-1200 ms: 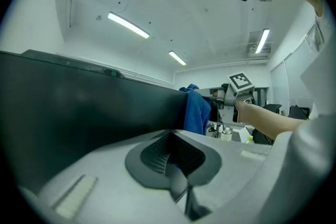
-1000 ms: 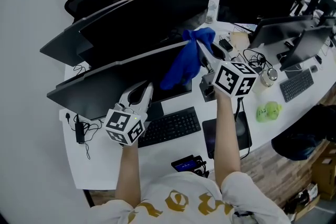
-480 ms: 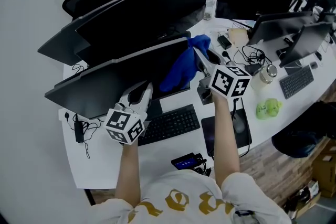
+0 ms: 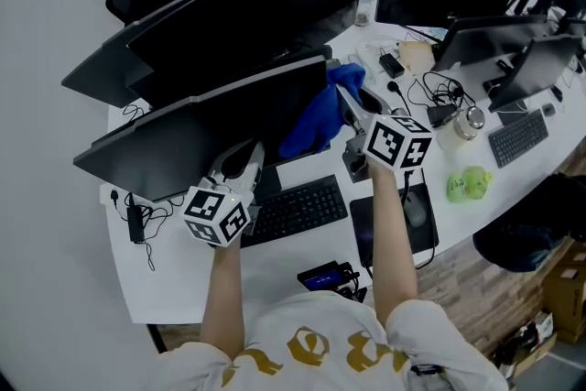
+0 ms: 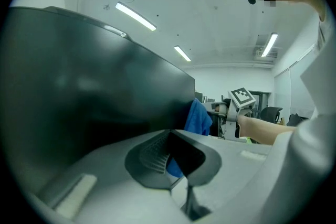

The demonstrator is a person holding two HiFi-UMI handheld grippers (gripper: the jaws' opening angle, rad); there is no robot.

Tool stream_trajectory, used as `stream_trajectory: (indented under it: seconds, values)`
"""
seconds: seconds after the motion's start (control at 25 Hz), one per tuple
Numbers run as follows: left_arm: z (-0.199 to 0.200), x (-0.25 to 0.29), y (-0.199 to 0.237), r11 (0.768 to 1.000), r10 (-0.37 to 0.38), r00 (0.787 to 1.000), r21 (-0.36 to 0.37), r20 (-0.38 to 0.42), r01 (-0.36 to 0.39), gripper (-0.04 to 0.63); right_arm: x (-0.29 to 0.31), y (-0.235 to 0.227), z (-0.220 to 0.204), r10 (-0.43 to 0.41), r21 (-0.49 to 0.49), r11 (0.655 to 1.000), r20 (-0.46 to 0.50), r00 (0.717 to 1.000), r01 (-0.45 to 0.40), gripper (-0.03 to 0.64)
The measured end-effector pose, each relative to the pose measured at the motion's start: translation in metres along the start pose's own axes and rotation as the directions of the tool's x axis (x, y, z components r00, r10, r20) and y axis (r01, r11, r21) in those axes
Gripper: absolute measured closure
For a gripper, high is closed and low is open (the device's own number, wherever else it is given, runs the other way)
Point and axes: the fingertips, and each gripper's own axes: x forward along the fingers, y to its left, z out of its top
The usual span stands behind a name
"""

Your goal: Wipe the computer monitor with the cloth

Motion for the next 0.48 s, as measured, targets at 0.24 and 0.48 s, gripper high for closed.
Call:
stream_trajectory:
  seconds: [0.24,0.48]
  values:
    - [-0.015,0.002,0.003,0.999,-0.004,1.0,-0.035,-0.014,0.004,0.595,-0.001,-0.009,-0.018,0.002,0.048,0.999,-0.01,1.0,-0.002,0.494]
    - [-0.028,0.004,0.003,0.997,-0.012,1.0,-0.07,-0.02,0.011,0.595,-0.003,-0.018,-0.036,0.0,0.092,0.996,-0.008,1.0,0.001,0.494]
